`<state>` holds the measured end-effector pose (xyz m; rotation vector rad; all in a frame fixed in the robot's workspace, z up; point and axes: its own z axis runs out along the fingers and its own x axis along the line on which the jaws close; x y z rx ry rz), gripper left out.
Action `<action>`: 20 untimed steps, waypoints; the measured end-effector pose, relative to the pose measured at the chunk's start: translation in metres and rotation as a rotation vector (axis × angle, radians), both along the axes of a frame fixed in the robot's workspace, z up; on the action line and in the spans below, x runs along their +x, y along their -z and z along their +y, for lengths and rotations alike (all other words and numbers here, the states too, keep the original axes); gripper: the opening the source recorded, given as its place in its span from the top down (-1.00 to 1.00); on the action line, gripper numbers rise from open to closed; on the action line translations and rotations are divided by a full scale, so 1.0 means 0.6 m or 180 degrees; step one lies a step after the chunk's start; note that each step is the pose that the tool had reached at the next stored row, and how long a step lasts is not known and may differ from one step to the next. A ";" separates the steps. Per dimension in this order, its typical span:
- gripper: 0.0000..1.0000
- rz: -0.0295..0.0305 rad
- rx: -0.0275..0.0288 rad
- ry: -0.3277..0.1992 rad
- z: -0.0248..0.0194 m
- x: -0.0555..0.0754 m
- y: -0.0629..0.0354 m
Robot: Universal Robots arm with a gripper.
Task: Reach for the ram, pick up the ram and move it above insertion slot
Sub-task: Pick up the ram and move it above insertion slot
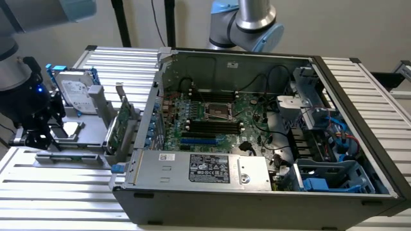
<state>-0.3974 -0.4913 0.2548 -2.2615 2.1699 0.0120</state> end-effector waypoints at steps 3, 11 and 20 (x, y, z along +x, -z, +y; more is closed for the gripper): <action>0.15 0.0000 0.0000 0.0000 -0.0011 0.000 0.009; 0.15 0.0000 0.0000 0.0001 -0.0039 0.000 0.033; 0.15 0.0000 0.0000 0.0001 -0.0042 0.000 0.061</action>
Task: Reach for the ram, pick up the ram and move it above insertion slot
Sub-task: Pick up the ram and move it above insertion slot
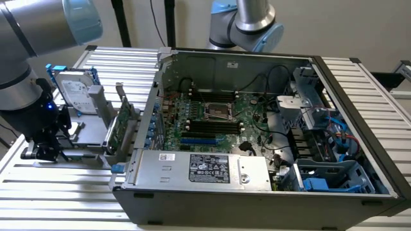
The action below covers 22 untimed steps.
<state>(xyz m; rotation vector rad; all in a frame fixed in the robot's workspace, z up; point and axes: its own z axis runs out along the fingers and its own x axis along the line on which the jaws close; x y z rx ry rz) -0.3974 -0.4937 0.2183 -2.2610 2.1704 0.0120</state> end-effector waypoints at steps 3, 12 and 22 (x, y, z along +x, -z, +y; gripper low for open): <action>0.15 0.0000 0.0000 0.0000 0.0000 0.000 0.009; 0.15 0.0002 0.0001 0.0000 0.0050 0.001 0.031; 0.45 0.0011 0.0009 0.0000 0.0105 0.001 0.033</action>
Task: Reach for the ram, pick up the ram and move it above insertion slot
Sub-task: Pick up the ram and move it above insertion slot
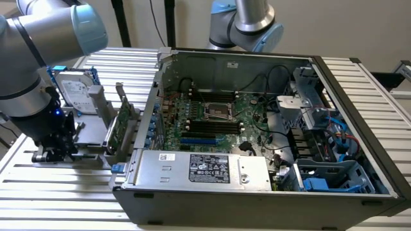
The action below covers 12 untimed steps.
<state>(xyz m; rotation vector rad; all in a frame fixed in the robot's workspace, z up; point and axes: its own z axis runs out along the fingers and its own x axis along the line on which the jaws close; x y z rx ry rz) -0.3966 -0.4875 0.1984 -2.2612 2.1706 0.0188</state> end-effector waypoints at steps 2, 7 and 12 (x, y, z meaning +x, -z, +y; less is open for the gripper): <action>0.57 0.0002 -0.0001 0.0000 0.0004 0.000 0.000; 0.73 0.0003 0.0000 0.0000 0.0006 0.000 0.000; 0.74 0.0004 0.0000 0.0000 0.0007 0.000 -0.005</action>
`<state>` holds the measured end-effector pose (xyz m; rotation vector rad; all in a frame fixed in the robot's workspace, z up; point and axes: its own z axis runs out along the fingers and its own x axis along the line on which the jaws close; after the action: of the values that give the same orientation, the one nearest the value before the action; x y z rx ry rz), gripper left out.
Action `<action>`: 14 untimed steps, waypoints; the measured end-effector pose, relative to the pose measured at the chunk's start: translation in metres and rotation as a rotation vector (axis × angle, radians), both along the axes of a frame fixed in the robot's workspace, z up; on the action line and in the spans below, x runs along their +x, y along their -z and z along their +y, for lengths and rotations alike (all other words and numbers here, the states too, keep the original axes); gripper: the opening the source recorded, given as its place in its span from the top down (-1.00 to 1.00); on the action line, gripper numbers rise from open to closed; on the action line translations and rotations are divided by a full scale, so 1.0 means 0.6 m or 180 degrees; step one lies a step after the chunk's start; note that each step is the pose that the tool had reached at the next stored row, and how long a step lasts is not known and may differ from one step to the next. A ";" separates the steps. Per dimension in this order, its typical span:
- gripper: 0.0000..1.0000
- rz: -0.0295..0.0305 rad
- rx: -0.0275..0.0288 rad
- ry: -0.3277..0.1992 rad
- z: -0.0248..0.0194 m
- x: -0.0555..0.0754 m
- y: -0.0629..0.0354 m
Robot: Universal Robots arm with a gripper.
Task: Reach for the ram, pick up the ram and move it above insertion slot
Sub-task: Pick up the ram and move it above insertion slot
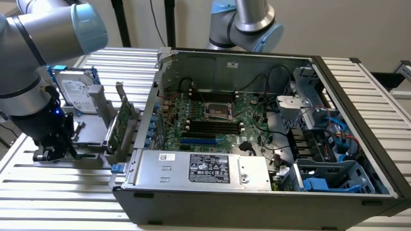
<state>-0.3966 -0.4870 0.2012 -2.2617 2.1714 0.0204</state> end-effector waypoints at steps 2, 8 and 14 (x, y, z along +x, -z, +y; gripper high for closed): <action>0.74 0.0000 0.0000 0.0000 0.0000 0.000 -0.006; 0.74 0.0000 0.0000 0.0000 0.0000 0.000 -0.046; 0.74 0.0000 0.0000 0.0000 -0.0001 0.002 -0.091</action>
<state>-0.3955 -0.4871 0.2558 -2.2618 2.1713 0.0205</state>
